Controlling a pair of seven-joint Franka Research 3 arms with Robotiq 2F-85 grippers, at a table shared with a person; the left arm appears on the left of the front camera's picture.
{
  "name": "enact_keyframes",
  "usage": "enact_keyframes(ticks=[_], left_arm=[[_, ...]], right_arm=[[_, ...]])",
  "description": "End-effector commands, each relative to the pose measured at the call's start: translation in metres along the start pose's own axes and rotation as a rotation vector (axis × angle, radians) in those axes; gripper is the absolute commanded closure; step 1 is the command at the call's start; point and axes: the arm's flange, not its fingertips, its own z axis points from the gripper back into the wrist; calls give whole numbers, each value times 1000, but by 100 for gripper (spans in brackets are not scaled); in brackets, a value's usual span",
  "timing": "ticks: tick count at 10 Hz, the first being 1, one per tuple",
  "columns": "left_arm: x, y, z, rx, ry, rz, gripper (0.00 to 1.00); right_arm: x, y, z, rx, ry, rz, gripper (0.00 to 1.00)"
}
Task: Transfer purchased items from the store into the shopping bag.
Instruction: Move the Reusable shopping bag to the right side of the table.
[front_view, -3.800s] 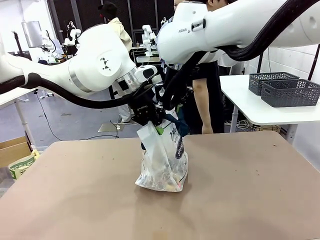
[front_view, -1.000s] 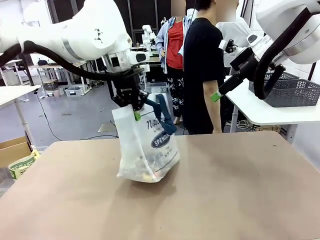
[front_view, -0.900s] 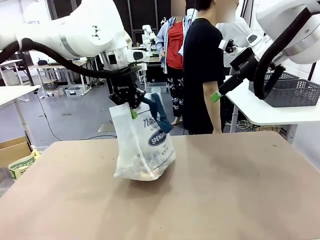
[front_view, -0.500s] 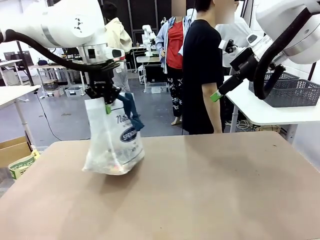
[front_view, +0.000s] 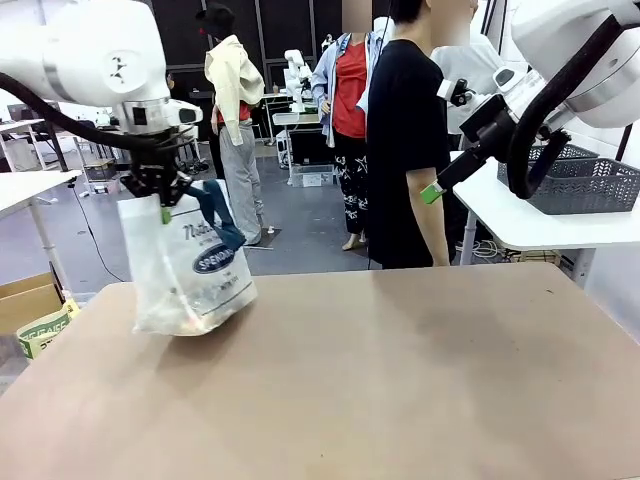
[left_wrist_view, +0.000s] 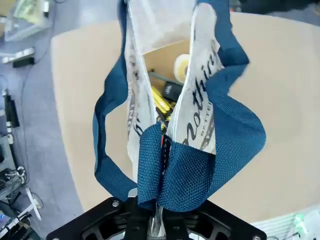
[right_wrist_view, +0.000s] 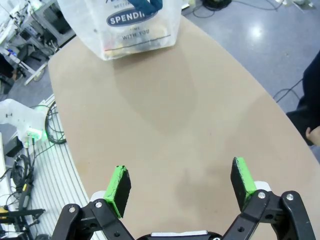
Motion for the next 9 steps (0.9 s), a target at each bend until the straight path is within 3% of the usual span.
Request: enact_keyframes(ticks=[1, 5, 9], left_arm=[[-28, 26, -2, 63, -68, 79, 100], [-65, 67, -29, 92, -51, 193, 100], [-107, 96, -61, 117, -12, 215, 100]], right_arm=[[1, 1, -1, -9, 1, -4, 0], [1, 1, -1, -9, 1, -4, 0], [1, 1, -1, -9, 1, -4, 0]])
